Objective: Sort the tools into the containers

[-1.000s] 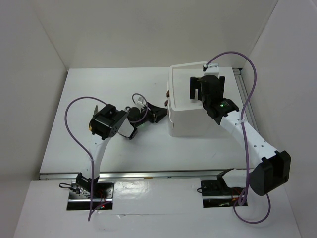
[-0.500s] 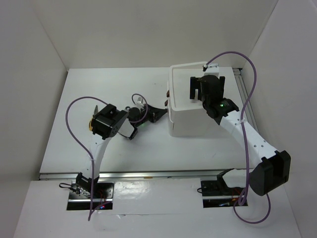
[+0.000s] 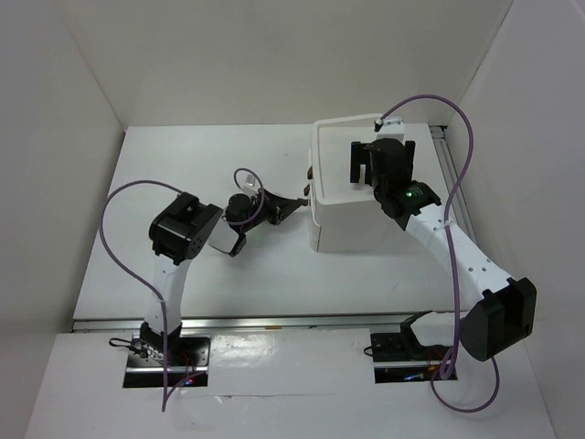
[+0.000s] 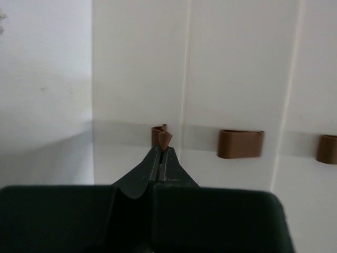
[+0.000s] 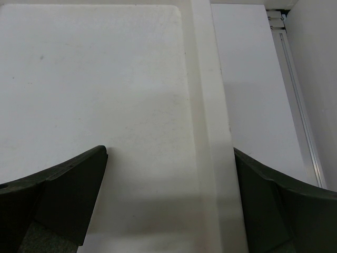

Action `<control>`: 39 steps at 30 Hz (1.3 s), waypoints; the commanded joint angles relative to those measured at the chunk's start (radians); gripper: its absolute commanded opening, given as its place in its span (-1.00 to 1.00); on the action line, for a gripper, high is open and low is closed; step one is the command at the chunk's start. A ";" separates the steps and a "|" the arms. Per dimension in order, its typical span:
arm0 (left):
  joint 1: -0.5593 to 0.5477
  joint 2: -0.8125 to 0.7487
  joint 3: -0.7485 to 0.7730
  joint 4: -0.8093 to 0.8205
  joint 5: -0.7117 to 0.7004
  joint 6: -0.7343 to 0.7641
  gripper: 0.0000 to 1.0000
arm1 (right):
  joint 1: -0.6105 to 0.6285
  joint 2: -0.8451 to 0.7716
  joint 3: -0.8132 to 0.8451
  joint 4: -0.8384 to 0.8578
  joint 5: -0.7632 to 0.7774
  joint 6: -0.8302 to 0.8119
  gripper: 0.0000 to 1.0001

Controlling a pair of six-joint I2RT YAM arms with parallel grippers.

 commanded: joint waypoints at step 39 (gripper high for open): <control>0.344 -0.561 -0.198 -0.617 -0.055 0.375 -1.00 | 0.057 0.060 -0.053 -0.188 -0.122 0.036 1.00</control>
